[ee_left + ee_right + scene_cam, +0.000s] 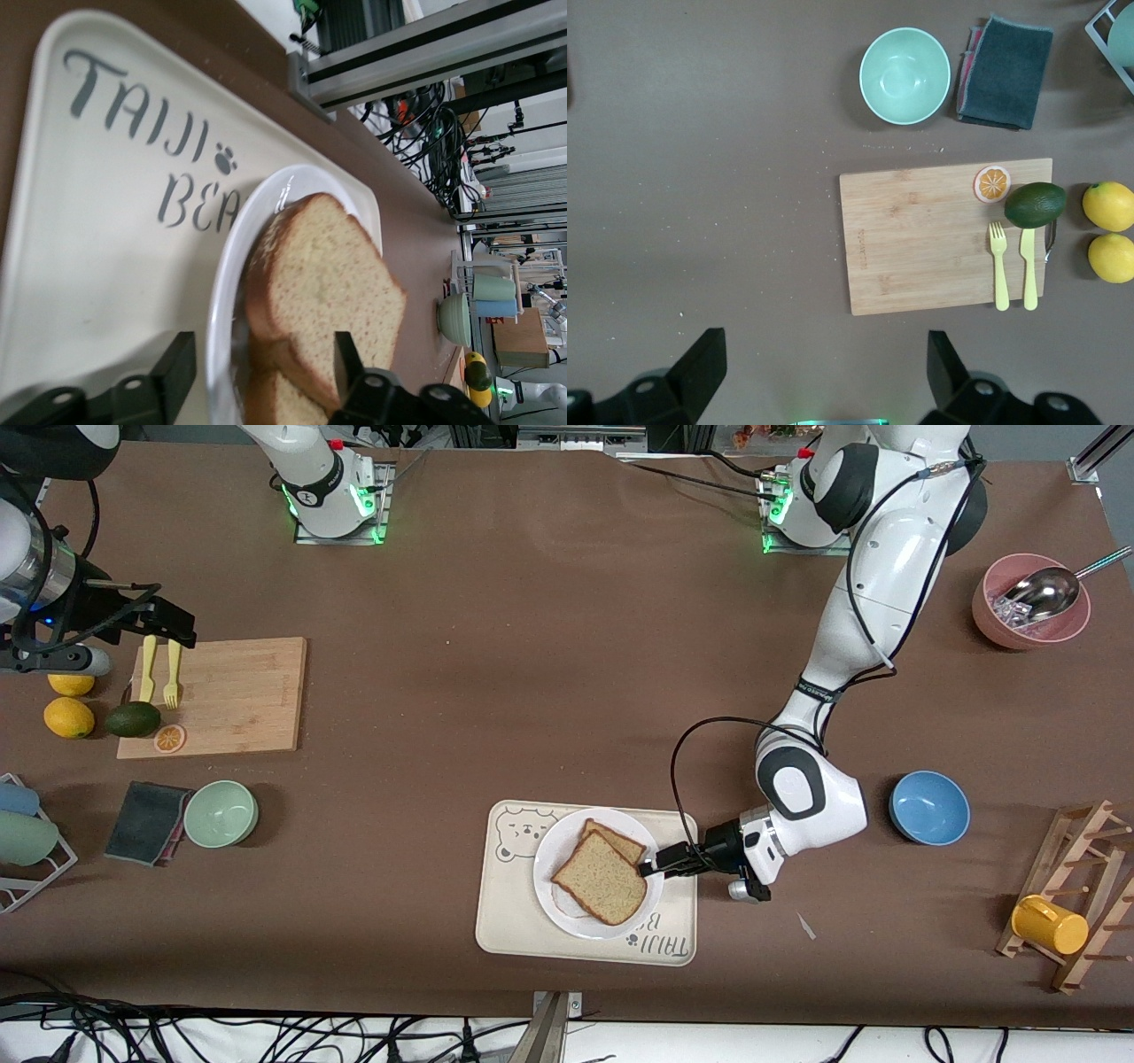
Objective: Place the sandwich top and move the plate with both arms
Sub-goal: 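Open the left gripper to release the plate rim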
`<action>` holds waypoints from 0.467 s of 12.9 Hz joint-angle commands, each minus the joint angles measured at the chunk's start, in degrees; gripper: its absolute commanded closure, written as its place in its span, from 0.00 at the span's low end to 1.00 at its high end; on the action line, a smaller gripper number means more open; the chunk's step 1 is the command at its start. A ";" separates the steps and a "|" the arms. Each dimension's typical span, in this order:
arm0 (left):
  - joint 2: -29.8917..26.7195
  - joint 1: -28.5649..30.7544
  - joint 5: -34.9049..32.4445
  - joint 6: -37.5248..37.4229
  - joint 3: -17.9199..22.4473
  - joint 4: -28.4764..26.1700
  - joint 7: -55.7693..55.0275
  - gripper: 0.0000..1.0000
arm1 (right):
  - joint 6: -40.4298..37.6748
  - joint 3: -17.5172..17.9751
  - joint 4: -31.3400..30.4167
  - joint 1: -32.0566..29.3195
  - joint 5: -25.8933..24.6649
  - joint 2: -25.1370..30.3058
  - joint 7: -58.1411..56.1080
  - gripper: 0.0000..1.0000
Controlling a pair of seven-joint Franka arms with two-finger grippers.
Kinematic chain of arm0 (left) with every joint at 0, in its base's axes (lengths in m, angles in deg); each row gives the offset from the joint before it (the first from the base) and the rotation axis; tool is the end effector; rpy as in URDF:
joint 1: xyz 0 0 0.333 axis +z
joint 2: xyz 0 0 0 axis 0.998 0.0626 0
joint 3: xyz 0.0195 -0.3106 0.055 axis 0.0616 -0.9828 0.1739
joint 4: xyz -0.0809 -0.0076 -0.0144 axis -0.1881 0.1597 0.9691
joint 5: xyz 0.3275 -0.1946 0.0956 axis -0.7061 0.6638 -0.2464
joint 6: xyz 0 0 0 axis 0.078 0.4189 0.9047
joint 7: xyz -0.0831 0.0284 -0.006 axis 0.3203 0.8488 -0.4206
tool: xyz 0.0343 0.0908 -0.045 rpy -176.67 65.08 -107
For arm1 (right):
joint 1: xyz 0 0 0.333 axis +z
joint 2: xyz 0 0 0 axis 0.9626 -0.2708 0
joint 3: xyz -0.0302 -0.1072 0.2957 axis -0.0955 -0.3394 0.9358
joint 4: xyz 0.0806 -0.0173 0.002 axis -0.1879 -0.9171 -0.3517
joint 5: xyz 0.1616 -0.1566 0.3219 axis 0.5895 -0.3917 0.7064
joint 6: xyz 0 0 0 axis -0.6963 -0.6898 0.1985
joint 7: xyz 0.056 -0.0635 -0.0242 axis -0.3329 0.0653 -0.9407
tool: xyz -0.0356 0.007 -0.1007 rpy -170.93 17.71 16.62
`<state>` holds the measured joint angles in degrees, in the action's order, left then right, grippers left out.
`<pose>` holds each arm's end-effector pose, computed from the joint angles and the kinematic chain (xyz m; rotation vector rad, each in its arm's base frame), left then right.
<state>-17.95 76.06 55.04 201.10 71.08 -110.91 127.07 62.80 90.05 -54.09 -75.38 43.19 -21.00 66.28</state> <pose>0.7352 -0.2248 0.1364 2.1073 0.1022 0.3121 0.5506 0.0217 0.5680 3.0796 -0.0311 -0.1707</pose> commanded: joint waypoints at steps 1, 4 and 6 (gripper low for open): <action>-3.14 1.47 -6.44 -1.29 0.07 -2.30 -0.44 0.00 | -0.82 0.13 0.75 -0.40 0.36 -0.17 -0.29 0.00; -5.86 2.09 -17.22 -5.59 1.73 -2.31 -6.91 0.00 | -0.82 0.13 0.75 -0.40 0.36 -0.17 -0.29 0.00; -9.11 3.75 -28.99 -10.77 2.00 -2.22 -12.89 0.00 | -0.82 0.13 0.76 -0.40 0.36 -0.17 -0.29 0.00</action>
<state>-22.36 78.49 34.07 194.54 72.48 -110.94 119.14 62.80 90.05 -54.10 -75.40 43.19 -21.01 66.27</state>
